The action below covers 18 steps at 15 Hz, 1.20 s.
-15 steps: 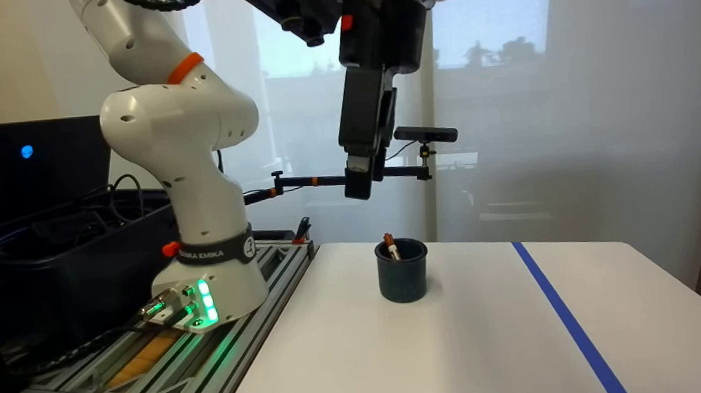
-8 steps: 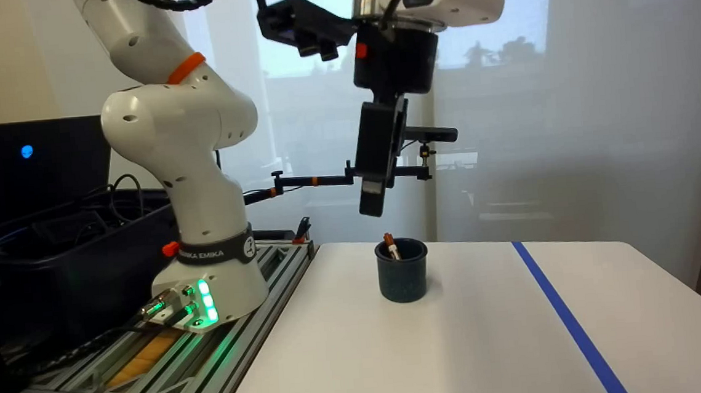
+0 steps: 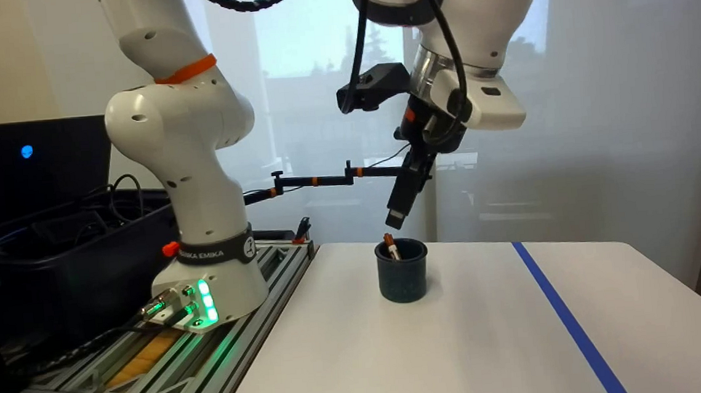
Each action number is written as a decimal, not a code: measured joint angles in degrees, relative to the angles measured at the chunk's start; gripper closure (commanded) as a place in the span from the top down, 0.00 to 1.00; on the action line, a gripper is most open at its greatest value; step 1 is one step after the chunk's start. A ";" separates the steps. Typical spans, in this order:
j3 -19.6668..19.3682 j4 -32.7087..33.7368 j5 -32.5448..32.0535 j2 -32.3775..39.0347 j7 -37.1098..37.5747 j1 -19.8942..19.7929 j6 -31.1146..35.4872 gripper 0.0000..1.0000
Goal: Put the red marker on the table.
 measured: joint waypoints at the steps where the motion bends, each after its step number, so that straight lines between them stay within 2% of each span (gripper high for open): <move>1: 0.04 0.36 0.22 0.49 0.07 0.12 -0.27 1.00; 6: 0.11 0.41 -2.49 0.83 -0.04 -0.62 -0.55 1.00; 8: 0.13 0.28 -1.71 1.29 -0.03 -0.64 -0.80 1.00; 13: 1.29 -0.36 7.46 4.00 1.64 -0.39 -0.85 1.00; 18: 3.51 -2.27 17.96 6.45 7.17 -0.16 1.92 1.00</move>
